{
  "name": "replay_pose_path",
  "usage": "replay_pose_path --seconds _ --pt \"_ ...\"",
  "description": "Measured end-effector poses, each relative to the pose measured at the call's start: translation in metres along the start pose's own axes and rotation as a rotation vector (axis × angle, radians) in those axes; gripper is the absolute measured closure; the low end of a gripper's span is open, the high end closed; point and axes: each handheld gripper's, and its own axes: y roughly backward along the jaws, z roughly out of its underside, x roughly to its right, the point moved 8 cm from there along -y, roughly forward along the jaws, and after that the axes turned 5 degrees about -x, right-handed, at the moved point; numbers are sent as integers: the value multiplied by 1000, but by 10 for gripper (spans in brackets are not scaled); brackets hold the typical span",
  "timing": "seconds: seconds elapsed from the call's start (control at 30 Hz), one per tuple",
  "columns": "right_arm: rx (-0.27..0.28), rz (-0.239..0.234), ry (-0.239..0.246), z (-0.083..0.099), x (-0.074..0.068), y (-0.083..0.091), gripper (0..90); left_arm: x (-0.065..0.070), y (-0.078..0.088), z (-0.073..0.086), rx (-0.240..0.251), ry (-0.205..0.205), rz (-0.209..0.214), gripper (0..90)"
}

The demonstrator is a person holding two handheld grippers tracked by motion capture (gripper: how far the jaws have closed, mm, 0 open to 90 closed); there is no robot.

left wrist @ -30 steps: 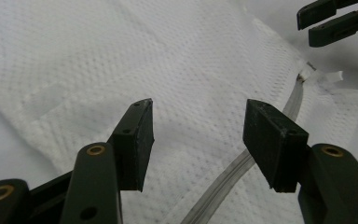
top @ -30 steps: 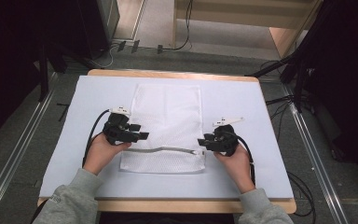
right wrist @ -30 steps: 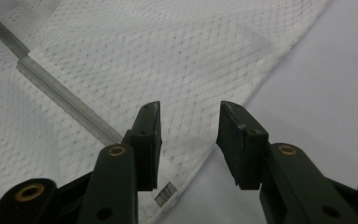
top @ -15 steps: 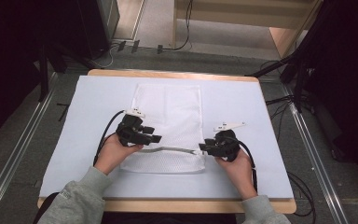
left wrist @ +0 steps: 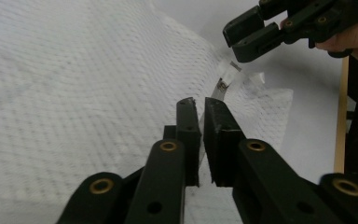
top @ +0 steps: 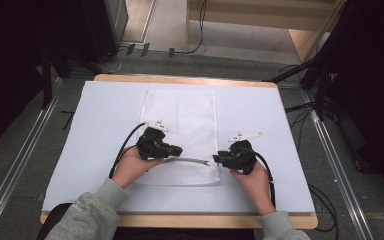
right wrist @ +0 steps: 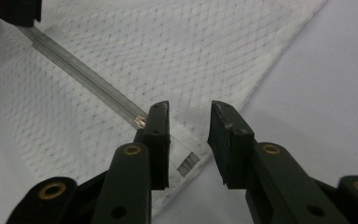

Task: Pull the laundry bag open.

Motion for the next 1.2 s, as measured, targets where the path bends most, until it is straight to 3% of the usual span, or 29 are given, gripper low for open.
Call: replay_pose_path --seconds 0.1,0.47,0.7,1.07,1.2 --pt "-9 -3 4 0 -2 -2 765 3 -8 -1 -8 -12 -1 900" --pt "-28 -19 -8 -1 -4 -6 885 -3 -32 11 -72 12 5 888" --pt "-54 -19 -11 2 -1 -11 895 -3 -43 16 -97 26 25 874" --pt "-82 -20 3 7 -5 -16 900 1 -47 17 -101 -11 31 870" --pt "-87 -34 0 9 -6 -15 900 2 -47 17 -102 -28 14 869"
